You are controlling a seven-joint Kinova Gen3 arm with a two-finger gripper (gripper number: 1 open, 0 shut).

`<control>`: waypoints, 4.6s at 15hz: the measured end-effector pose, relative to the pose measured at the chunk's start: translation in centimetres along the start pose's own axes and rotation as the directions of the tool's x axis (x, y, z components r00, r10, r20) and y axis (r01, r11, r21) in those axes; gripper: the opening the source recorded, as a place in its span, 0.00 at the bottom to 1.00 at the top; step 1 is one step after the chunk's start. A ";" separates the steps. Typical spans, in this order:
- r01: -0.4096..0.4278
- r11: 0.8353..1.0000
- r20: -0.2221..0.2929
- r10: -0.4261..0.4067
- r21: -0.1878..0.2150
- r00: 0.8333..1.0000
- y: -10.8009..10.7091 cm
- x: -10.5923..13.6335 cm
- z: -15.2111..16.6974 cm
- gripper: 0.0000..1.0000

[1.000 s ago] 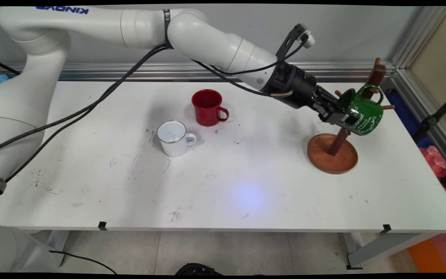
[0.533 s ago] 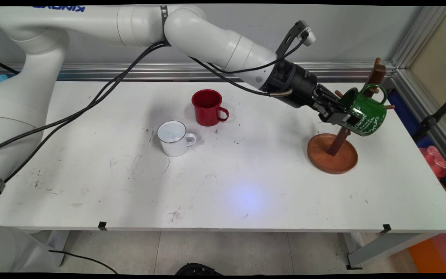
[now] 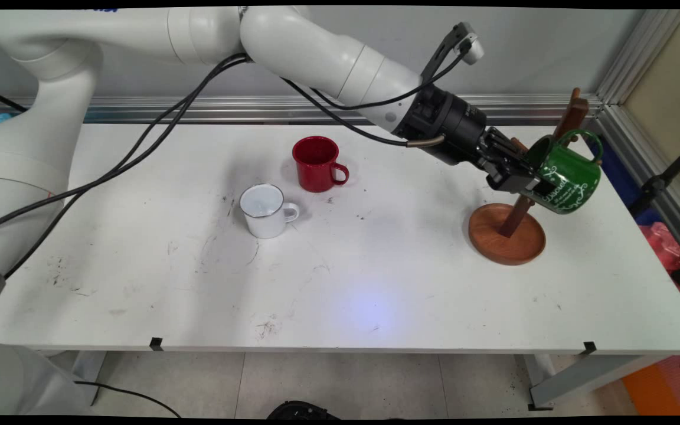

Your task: Place the picked object on the table

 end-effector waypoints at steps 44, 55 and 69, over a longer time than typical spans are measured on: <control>-0.257 0.879 0.779 -0.180 0.401 0.601 13.0 -4.8 -5.0 0.00; -0.320 0.882 0.876 -0.182 0.346 0.446 13.2 -8.8 -3.8 0.00; -0.345 0.889 0.916 -0.167 0.300 0.366 13.7 -10.5 -3.1 0.00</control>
